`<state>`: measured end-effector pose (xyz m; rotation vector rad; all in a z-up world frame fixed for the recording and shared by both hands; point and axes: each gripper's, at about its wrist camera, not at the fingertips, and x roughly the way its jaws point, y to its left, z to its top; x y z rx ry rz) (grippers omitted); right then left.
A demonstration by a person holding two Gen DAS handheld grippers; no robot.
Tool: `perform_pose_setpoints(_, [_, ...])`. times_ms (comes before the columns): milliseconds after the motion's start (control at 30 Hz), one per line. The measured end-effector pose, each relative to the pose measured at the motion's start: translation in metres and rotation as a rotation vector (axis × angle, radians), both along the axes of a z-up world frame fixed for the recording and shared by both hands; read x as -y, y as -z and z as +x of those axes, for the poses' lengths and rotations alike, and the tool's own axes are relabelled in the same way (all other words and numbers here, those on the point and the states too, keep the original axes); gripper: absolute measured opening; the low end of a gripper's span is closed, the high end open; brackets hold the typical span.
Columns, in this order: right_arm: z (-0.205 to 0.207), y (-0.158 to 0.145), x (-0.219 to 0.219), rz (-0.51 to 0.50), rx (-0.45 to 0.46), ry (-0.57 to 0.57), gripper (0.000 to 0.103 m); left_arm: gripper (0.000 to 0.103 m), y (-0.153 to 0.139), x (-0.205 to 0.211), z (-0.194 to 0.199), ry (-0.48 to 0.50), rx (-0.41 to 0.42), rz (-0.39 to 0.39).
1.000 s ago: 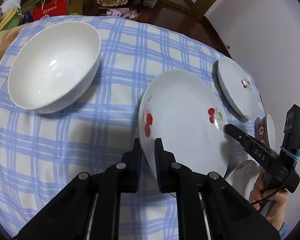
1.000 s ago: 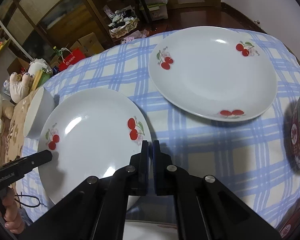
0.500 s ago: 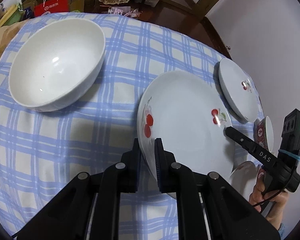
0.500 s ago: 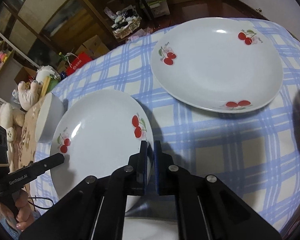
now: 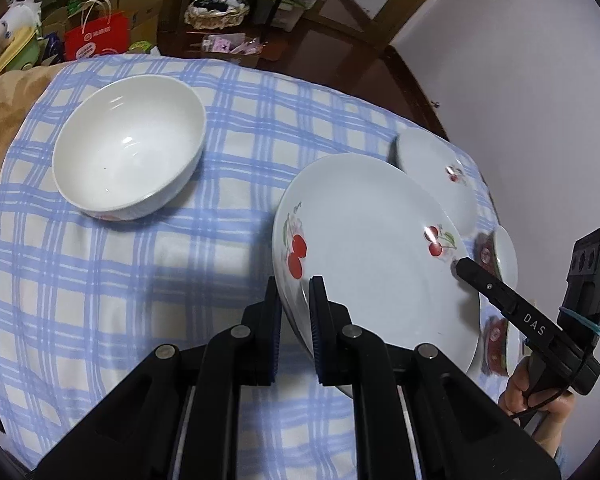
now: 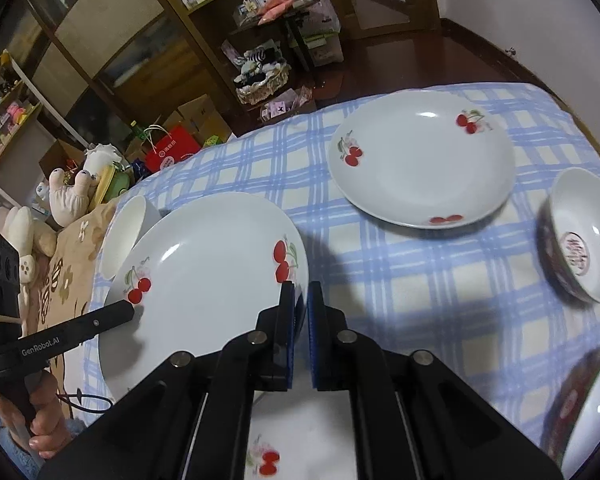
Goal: Organize plates and bowls
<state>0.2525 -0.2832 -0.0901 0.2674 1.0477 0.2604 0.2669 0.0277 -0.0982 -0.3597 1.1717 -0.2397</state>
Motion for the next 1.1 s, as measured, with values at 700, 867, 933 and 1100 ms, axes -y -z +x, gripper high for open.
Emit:
perform_pose_setpoints(700, [-0.12,-0.02,0.081,-0.007,0.089,0.217,0.007,0.012,-0.025,0.085,-0.07,0.194,0.07,0.016])
perform_pose_setpoints(867, [-0.129,-0.009,0.092,-0.005,0.066,0.245,0.007,0.012,-0.012,0.099,-0.071,0.218,0.035,0.026])
perform_pose_setpoints(933, [-0.131,-0.005,0.092,-0.016,0.063,0.247,0.007,0.012,-0.007,0.103,-0.072,0.226,0.029,0.044])
perform_pose_setpoints(1100, [-0.138,0.009,0.096,0.008,0.061,0.27,0.007,0.012,0.006,0.106,-0.073,0.21,0.001,0.076])
